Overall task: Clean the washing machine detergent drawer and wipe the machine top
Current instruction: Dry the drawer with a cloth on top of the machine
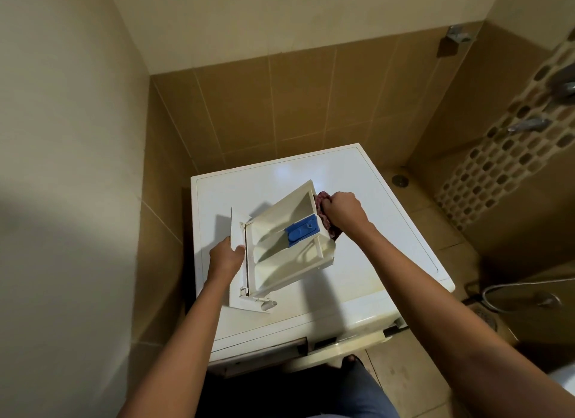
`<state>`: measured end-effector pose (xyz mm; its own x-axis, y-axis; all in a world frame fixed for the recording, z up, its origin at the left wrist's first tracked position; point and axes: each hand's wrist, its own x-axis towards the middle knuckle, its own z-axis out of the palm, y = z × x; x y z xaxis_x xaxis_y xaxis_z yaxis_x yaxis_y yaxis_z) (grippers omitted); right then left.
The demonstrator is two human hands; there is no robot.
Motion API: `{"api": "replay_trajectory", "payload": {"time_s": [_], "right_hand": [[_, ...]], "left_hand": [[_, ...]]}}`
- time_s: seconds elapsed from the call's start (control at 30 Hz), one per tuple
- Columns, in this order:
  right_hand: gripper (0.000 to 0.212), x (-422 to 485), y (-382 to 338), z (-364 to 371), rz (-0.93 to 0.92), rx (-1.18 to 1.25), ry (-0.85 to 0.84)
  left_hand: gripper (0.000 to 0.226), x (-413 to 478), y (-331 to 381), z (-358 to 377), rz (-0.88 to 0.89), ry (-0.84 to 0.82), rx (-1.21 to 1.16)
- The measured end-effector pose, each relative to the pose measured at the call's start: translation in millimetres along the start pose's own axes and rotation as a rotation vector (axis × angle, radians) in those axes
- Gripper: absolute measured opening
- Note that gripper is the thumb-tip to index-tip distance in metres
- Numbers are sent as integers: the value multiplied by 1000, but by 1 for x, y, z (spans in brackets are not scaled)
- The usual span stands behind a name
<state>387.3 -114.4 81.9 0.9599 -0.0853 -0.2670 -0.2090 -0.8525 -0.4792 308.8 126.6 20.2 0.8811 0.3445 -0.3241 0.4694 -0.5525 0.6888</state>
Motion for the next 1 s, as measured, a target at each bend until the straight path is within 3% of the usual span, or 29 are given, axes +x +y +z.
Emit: {"api": "replay_trajectory", "payload": {"time_s": [0.17, 0.3, 0.37, 0.5, 0.57, 0.67, 0.73, 0.87, 0.93, 1.0], "right_hand": [[25, -10, -9, 2, -51, -133, 49], [35, -2, 2, 13, 207, 378, 109], [42, 0, 8, 13, 239, 595, 12], [40, -9, 11, 2, 137, 798, -386], [44, -5, 13, 5, 86, 697, -357], [49, 5, 14, 14, 69, 244, -102], [47, 5, 14, 20, 130, 216, 9], [44, -13, 8, 29, 259, 540, 252], [39, -19, 14, 31, 421, 859, 161], [34, -28, 20, 28, 484, 1084, -62]], "left_hand": [[26, 1, 1, 0, -17, 16, -22], [27, -3, 0, 4, -49, 36, -32], [27, -3, 0, 4, -58, 40, -24], [27, -2, 0, 4, -54, 33, -14], [25, -2, 1, 6, -65, 44, -20], [20, -4, 6, 11, -98, 74, -40], [20, -5, 9, 13, -122, 86, -51], [21, -7, 9, 15, -155, 101, -94], [23, -8, 9, 15, -163, 104, -113], [26, -9, 7, 14, -168, 106, -128]]}}
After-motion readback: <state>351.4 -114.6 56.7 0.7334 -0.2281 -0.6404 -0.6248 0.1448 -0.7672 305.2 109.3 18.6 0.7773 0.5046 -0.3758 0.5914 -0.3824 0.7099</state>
